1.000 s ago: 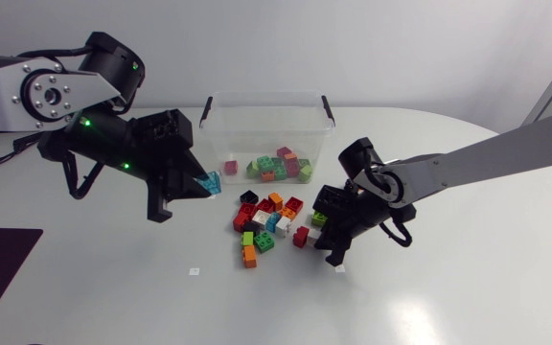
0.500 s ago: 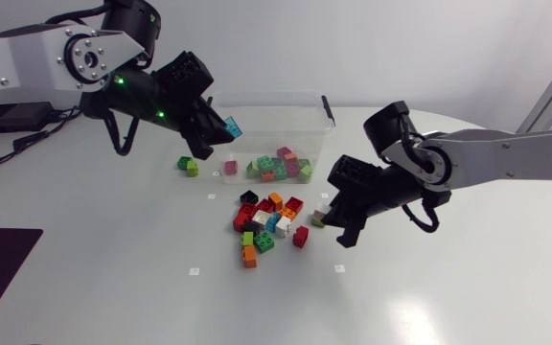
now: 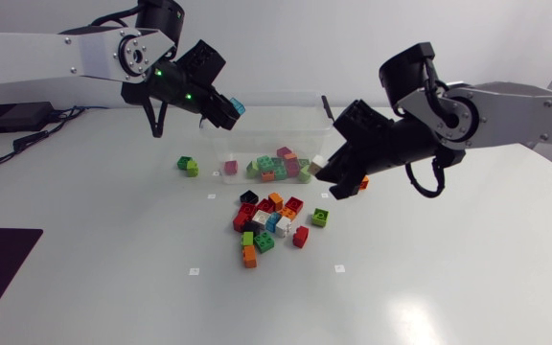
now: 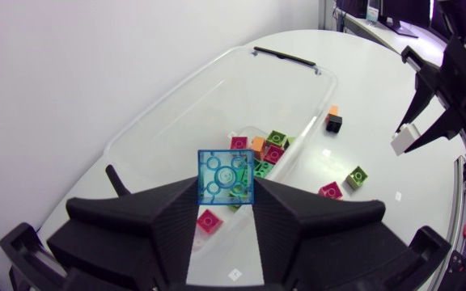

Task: Place the duplo bricks in the container

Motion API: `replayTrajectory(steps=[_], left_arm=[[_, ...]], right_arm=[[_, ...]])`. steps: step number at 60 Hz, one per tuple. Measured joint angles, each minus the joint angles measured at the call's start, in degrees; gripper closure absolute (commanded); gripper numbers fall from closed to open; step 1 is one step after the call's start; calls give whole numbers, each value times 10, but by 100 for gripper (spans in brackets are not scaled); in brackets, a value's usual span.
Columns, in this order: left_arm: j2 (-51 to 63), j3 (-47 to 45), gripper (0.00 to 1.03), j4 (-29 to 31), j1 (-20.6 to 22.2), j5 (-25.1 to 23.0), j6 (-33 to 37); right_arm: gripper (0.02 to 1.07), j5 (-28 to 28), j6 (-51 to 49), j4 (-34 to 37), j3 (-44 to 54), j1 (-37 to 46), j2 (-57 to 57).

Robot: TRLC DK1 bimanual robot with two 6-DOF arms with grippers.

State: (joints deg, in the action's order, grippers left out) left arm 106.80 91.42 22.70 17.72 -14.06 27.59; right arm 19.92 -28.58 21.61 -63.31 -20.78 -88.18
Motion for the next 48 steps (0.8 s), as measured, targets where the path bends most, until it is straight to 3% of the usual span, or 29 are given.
replayTrajectory(steps=[15,18,21,26,30,48], left_arm=[[53,69,82,-8,-1,24,-50],[63,85,78,-8,-1,26,-57],[72,98,68,-8,-1,26,-66],[82,111,21,-8,-1,26,-74],[86,114,4,-9,0,28,-81],[52,59,4,-28,0,40,-81]], right_arm=[[87,0,37,-2,-61,0,-17],[87,0,45,-2,-71,0,-23],[87,0,52,-3,-82,0,-31],[87,-1,65,-6,-101,0,-44],[87,-2,75,-8,-116,1,-56],[87,-9,110,-8,-179,3,-107]])
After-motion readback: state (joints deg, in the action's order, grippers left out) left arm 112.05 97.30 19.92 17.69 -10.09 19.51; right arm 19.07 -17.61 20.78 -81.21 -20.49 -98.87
